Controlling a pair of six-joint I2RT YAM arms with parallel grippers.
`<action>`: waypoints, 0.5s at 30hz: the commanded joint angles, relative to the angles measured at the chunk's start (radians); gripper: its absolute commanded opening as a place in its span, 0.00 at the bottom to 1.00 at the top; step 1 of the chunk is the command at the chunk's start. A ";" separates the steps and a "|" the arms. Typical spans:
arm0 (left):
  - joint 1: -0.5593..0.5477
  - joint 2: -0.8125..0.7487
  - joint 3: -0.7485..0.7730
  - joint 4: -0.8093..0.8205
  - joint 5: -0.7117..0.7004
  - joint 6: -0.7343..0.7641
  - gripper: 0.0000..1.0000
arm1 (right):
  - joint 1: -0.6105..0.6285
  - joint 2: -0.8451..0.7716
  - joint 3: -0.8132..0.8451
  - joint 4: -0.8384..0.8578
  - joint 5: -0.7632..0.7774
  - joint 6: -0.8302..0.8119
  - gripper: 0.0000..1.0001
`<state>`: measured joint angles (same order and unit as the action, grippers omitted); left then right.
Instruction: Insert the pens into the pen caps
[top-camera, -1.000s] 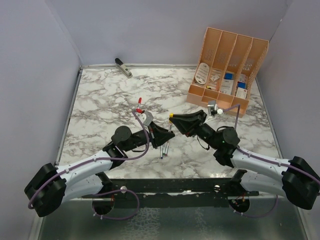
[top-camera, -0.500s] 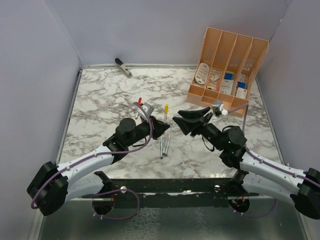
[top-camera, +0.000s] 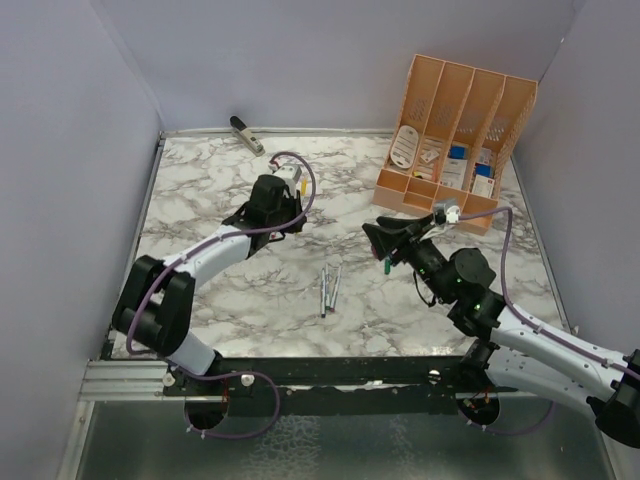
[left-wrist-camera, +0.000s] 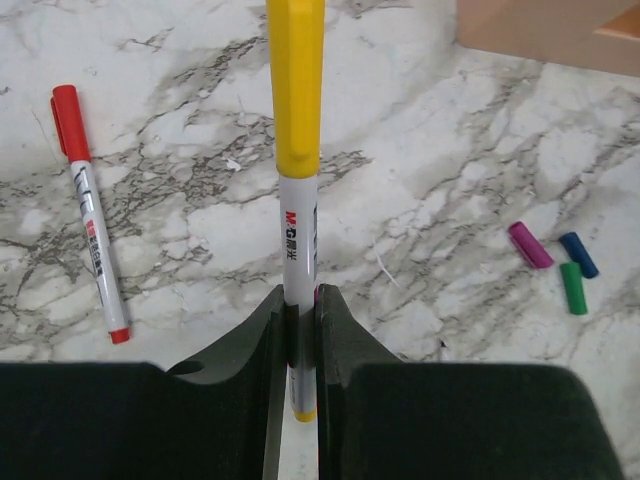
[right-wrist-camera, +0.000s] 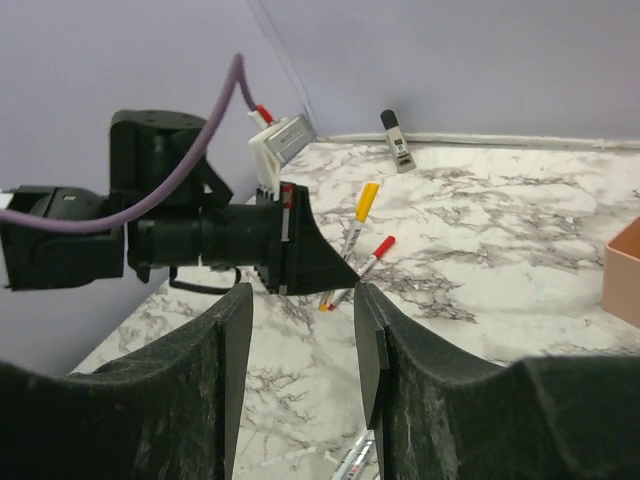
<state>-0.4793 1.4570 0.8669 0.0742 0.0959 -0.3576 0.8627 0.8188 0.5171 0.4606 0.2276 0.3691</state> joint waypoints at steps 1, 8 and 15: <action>0.023 0.164 0.158 -0.205 -0.045 0.080 0.00 | 0.004 -0.017 0.016 -0.072 0.044 0.003 0.44; 0.045 0.332 0.276 -0.265 -0.092 0.094 0.00 | 0.004 -0.031 -0.007 -0.074 0.031 0.022 0.44; 0.057 0.422 0.322 -0.267 -0.114 0.089 0.00 | 0.004 -0.033 -0.016 -0.081 0.024 0.033 0.44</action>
<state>-0.4328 1.8473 1.1522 -0.1738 0.0219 -0.2771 0.8627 0.7975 0.5129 0.4053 0.2390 0.3885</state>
